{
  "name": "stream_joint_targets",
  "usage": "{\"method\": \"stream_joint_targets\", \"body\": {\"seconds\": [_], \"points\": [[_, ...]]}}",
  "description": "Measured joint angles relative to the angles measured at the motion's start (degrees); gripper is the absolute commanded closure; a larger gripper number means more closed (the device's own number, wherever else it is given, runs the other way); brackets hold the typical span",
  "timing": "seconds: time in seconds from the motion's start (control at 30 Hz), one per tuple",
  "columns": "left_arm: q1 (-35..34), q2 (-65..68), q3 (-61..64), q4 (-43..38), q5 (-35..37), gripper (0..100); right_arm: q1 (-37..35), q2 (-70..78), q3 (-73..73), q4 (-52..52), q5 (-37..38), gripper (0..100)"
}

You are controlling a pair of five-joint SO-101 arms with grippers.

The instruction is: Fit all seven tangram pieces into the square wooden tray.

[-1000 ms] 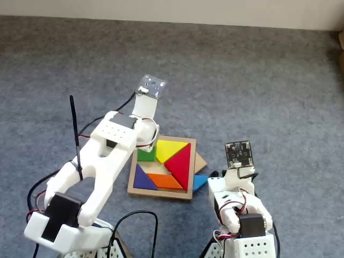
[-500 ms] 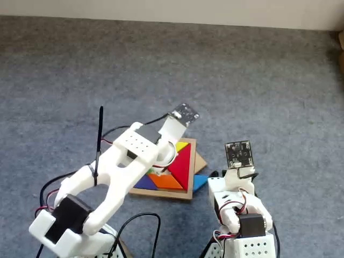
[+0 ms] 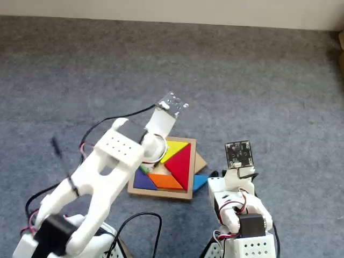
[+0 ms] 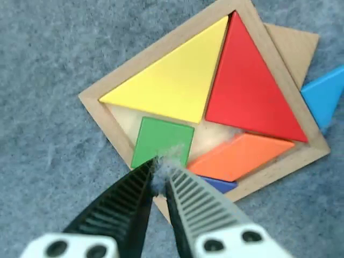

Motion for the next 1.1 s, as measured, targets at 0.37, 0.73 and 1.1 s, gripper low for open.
{"method": "stream_joint_targets", "body": {"seconds": [0.37, 0.73, 1.1], "points": [[-4.57, -3.69, 14.95, -11.52, -10.46, 97, 0.00, 0.00, 0.00, 0.00, 0.00, 92.2], [-5.01, 0.35, 15.91, -18.11, -9.32, 97, 0.00, 0.00, 0.00, 0.00, 0.00, 92.2], [-4.66, -8.09, 15.65, -17.67, -3.78, 97, 0.00, 0.00, 0.00, 0.00, 0.00, 92.2]]}}
